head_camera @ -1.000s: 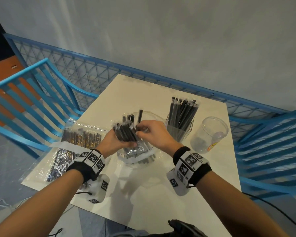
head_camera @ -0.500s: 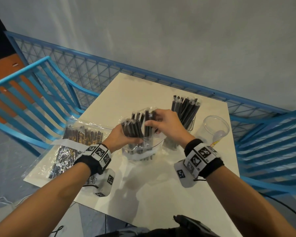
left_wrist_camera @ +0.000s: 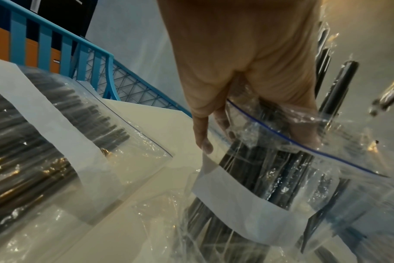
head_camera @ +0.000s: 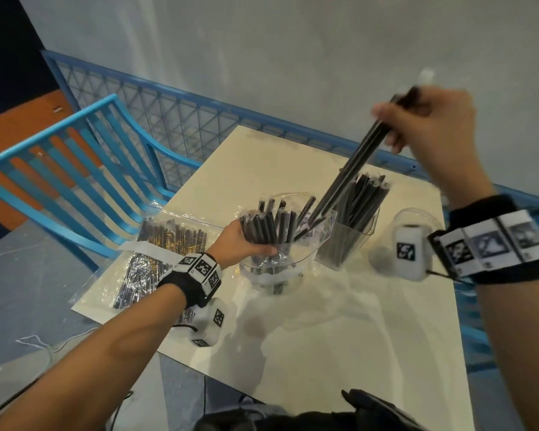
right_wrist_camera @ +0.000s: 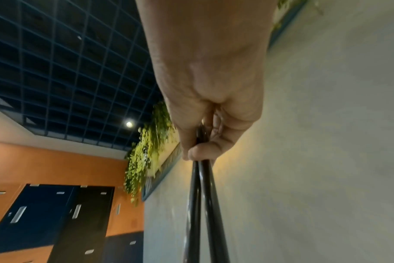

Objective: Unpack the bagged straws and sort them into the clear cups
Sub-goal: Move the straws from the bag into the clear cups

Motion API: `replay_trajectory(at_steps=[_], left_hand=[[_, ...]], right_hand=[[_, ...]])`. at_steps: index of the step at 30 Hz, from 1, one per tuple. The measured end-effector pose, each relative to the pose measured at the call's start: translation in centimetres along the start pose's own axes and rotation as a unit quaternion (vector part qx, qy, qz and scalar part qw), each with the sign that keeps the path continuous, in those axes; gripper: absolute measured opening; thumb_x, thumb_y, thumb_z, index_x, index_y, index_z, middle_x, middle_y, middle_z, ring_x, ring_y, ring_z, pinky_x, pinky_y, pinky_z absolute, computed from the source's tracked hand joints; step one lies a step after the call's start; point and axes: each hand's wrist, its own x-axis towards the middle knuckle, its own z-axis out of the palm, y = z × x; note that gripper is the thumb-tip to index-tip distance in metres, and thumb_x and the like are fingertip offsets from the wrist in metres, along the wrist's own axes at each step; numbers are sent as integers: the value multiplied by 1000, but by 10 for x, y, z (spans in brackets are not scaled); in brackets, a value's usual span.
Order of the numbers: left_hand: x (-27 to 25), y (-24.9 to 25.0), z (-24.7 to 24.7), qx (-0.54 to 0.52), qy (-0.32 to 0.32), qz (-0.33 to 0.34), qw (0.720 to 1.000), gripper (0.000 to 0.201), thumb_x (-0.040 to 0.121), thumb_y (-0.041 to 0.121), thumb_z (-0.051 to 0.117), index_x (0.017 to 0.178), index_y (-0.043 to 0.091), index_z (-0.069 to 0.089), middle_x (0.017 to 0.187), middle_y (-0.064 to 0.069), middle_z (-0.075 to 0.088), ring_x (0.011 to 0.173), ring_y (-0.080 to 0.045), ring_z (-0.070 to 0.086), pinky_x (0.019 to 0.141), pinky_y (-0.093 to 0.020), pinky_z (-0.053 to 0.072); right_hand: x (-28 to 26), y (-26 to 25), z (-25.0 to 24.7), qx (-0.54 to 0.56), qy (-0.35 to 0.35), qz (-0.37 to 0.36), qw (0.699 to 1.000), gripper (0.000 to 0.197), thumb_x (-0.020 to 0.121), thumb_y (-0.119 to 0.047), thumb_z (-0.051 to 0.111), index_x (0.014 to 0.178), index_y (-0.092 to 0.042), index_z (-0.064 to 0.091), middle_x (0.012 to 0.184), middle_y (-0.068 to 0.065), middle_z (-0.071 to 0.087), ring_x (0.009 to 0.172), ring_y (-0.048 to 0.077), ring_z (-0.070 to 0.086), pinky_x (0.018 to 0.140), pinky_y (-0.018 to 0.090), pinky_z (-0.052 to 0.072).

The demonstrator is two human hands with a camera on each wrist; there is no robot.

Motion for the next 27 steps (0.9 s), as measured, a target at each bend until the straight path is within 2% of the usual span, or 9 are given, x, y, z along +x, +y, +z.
replay_trajectory(at_steps=[3,7,11,14,17,19,21,24,27], left_hand=[[1,-1,0,-1,-5,-1,1000,86,41,46,95,117,20,65,108,2,75,107,-17,68,102,-46,49],[1,0,0,7,-12,5,1000,83,45,44,94,119,19,65,109,2,75,108,-15,68,103,-46,49],[3,-2,1,4,-8,8,1000,72,56,27,94,120,18,63,109,1,74,107,-14,68,103,-43,50],[3,-4,1,6,-2,12,1000,72,57,26,94,121,19,62,110,0,74,108,-15,67,102,-43,50],[4,-5,1,8,-3,15,1000,69,59,23,93,120,18,62,109,0,73,107,-15,68,101,-42,50],[5,-5,2,12,-5,15,1000,72,58,24,93,122,17,61,110,0,73,108,-15,67,102,-42,50],[5,-5,2,11,-6,13,1000,73,58,24,93,123,16,61,111,-1,73,108,-15,67,102,-42,49],[6,-5,1,6,-1,8,1000,77,54,28,94,123,15,61,110,-1,73,107,-16,67,102,-43,50],[6,-5,0,5,-1,5,1000,83,48,37,96,121,17,62,110,0,73,107,-16,68,101,-45,50]], right_hand=[[13,-8,-22,-10,71,-44,996,33,84,-36,72,92,-4,68,70,3,68,49,10,64,47,21,50],[1,33,1,-79,107,2,991,23,88,-31,68,95,-10,64,75,4,67,49,1,63,46,10,46],[-35,95,41,-74,28,136,988,24,91,-22,64,109,-6,62,80,4,68,50,1,62,51,10,51],[-49,124,59,-86,-32,212,973,23,92,-14,62,111,-2,61,84,10,69,49,4,60,50,11,52],[-51,137,65,-88,-53,250,963,20,93,-9,61,111,-1,61,86,15,70,42,2,59,46,11,51],[-49,140,63,-99,-63,261,958,24,91,-10,64,112,1,62,86,16,71,39,-1,58,44,10,50],[-46,137,60,-100,-78,275,953,31,87,-11,70,114,3,62,85,18,71,40,3,59,43,12,50],[-40,119,48,-123,-75,259,955,45,83,-14,73,123,1,56,86,12,68,56,13,63,48,12,53],[-37,89,35,-199,2,161,967,32,90,-15,66,119,-7,56,97,8,65,76,17,64,69,23,55]])
